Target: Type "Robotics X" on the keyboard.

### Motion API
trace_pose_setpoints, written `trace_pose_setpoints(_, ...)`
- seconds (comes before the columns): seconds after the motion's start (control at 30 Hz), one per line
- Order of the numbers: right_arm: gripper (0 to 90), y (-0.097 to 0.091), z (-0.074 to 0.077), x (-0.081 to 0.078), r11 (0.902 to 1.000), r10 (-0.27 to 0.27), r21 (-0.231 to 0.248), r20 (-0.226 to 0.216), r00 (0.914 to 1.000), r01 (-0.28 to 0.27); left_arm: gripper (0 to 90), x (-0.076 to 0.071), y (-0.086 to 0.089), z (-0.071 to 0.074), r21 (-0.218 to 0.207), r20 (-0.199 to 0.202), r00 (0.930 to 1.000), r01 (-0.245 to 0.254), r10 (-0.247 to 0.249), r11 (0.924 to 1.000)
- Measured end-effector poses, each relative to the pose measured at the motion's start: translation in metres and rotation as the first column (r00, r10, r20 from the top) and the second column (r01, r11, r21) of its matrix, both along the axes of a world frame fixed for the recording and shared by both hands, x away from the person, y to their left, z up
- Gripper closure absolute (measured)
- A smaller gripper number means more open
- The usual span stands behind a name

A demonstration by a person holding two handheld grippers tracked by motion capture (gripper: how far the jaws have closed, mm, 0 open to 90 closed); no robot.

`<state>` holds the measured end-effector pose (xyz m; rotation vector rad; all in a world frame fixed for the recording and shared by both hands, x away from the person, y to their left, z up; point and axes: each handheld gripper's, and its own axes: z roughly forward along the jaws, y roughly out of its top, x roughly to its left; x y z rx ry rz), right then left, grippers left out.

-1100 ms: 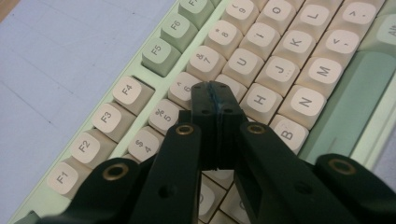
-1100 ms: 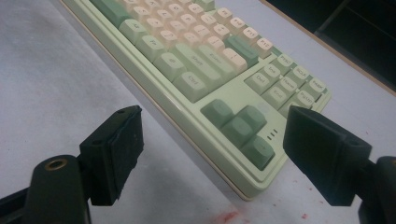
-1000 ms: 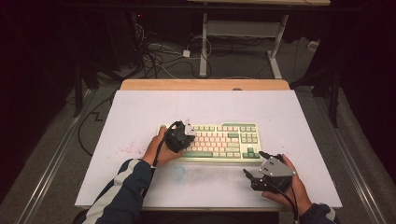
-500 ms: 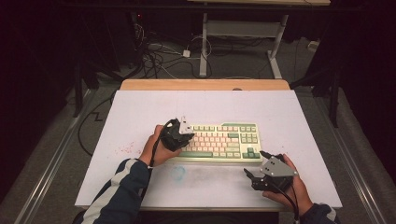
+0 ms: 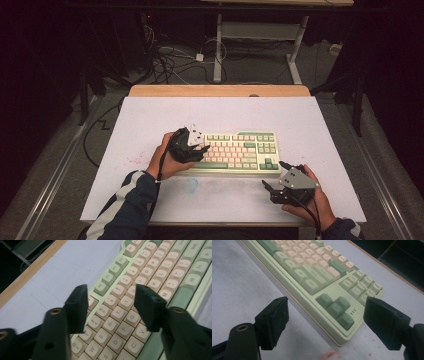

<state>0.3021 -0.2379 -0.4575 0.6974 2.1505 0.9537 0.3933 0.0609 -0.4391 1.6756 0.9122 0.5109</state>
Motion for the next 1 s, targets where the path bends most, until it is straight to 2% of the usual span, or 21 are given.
trace_pose_setpoints(0.1,21.1,0.000,0.000,0.000,1.0000,-0.001,0.001,-0.001,1.0000,0.001,28.4,-0.003,0.002,0.001,-0.008,0.013,0.9999,0.003,-0.003,1.0000)
trace_pose_setpoints(0.23,21.1,0.000,0.000,0.000,1.0000,-0.002,0.000,-0.002,1.0000,0.002,22.1,-0.006,0.004,0.002,-0.015,0.035,0.9993,-0.011,0.011,0.9998)
trace_pose_setpoints(0.53,21.2,-0.001,0.001,0.000,1.0000,-0.005,0.007,0.006,1.0000,0.005,20.2,-0.017,0.010,0.004,-0.006,0.084,0.9965,0.005,-0.004,1.0000)
trace_pose_setpoints(1.0,21.2,-0.003,0.003,0.000,0.9999,-0.008,0.009,0.016,0.9998,0.008,19.1,-0.033,0.024,0.000,0.023,0.136,0.9907,0.006,-0.009,0.9997)
